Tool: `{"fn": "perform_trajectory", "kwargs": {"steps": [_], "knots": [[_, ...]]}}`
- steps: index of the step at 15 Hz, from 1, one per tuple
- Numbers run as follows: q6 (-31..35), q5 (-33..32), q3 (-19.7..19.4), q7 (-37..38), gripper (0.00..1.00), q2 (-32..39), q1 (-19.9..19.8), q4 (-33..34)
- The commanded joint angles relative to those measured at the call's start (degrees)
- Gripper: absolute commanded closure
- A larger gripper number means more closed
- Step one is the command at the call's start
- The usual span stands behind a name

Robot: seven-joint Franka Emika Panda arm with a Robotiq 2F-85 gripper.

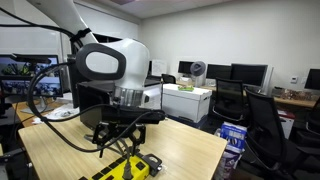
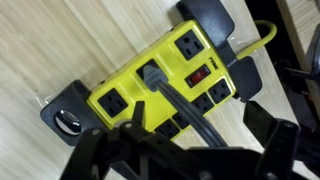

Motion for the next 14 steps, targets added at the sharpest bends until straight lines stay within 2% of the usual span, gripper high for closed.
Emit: {"fn": "perform_trajectory", "kwargs": {"steps": [1, 5, 10, 14], "knots": [[4.5, 4.9, 1.0, -2.4, 0.0, -2.8, -0.8, -2.0], [5.7, 7.8, 1.5, -1.8, 0.0, -4.7, -0.1, -1.4], [3.3, 9.1, 1.4, -0.3, 0.0, -9.2, 1.0, -0.3], [-0.4, 3.4, 1.1, 6.9, 0.0, -11.8, 1.8, 1.6]]}}
